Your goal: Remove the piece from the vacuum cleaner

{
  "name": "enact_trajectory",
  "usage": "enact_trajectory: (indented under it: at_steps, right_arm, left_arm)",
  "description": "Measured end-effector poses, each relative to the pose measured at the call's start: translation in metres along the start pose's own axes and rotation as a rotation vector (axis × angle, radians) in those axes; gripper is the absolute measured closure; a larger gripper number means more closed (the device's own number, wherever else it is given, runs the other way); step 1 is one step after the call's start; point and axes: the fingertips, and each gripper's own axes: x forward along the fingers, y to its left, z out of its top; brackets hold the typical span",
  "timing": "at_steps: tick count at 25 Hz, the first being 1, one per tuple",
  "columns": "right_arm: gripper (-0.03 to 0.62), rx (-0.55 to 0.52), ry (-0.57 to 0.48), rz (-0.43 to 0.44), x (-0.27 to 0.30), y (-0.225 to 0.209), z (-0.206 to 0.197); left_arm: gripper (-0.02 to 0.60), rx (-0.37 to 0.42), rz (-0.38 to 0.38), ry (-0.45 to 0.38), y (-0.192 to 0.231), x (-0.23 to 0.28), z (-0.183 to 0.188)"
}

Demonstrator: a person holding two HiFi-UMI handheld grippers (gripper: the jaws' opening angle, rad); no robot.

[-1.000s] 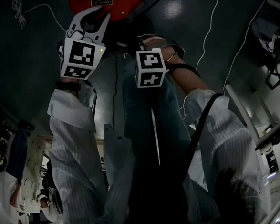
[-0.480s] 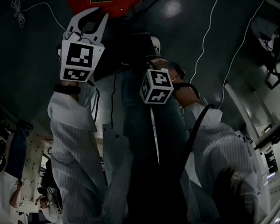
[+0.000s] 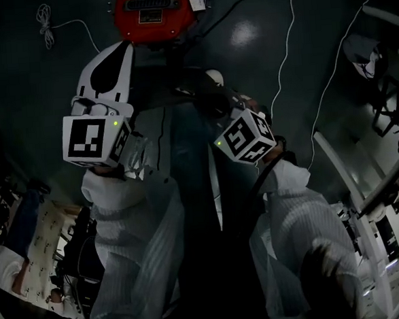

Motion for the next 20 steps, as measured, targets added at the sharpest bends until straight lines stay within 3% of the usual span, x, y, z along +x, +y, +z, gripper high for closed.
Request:
enact_trajectory:
  at_steps: [6,9,15,20]
  right_arm:
    - [0.563,0.164,-0.231,-0.158,-0.088,-0.021,0.064]
    - [0.563,0.191,-0.323,-0.229,-0.13,-0.035,0.091]
    - [0.565,0.181,-0.453,-0.314,-0.214,-0.021,0.151]
    - [0.565,0.162,-0.504,-0.369,-0.273,-0.003,0.196]
  left_arm:
    - [0.578,-0.002,0.065,-0.175,-0.035,-0.049,0.091]
    - [0.578,-0.035,0.111,-0.238,-0.045,-0.07,0.121]
    - [0.578,-0.136,0.146,-0.271,-0.075,-0.121,0.164]
    - [0.578,-0.063,0.144,-0.294,-0.103,-0.163,0.214]
